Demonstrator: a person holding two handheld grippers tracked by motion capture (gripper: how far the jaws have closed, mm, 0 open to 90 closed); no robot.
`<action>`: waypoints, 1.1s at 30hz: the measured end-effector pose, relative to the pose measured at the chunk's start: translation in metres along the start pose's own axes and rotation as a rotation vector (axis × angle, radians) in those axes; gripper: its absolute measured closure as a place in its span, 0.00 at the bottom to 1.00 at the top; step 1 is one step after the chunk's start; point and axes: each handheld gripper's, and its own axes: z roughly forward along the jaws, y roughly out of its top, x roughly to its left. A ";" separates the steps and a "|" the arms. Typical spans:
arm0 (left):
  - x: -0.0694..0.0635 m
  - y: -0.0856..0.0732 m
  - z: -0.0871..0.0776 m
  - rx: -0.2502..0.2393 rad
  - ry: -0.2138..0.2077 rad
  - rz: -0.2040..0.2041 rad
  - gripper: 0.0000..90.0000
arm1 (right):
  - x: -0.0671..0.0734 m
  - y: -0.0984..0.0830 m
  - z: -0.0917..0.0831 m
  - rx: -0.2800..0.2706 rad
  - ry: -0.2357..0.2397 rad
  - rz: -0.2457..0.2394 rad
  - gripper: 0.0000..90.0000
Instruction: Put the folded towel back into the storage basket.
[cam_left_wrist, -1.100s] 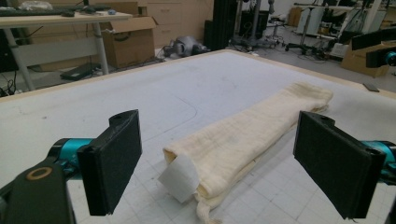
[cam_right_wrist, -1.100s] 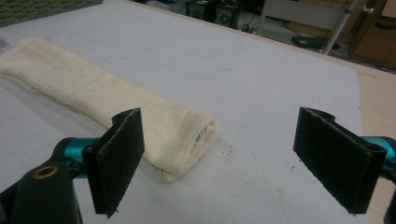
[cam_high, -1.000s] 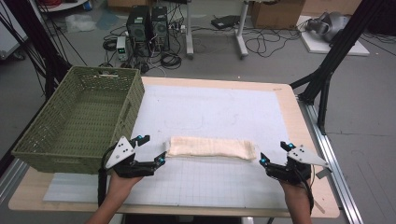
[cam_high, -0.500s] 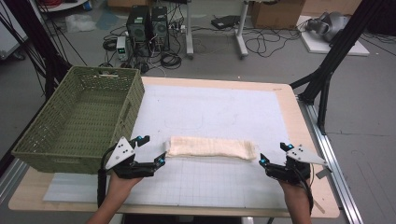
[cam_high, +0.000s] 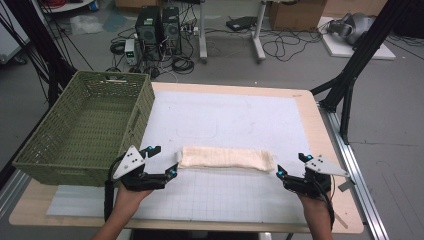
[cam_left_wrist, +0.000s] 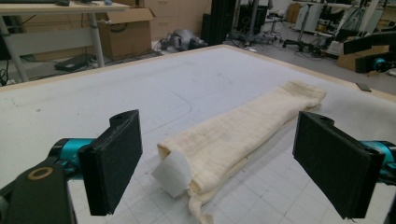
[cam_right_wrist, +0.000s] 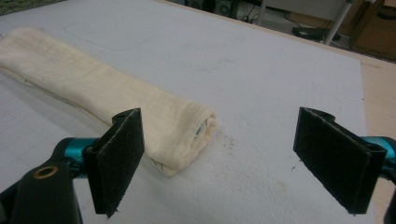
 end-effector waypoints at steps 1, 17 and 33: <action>0.000 0.002 0.000 0.000 -0.003 0.004 0.18 | 0.000 0.000 0.000 -0.002 0.002 -0.004 0.17; -0.002 0.049 0.025 -0.003 -0.039 0.001 0.19 | 0.002 0.000 0.000 0.008 -0.002 -0.008 0.17; 0.017 0.025 0.074 0.219 0.014 -0.048 0.24 | 0.000 -0.001 -0.003 0.006 -0.009 -0.003 0.17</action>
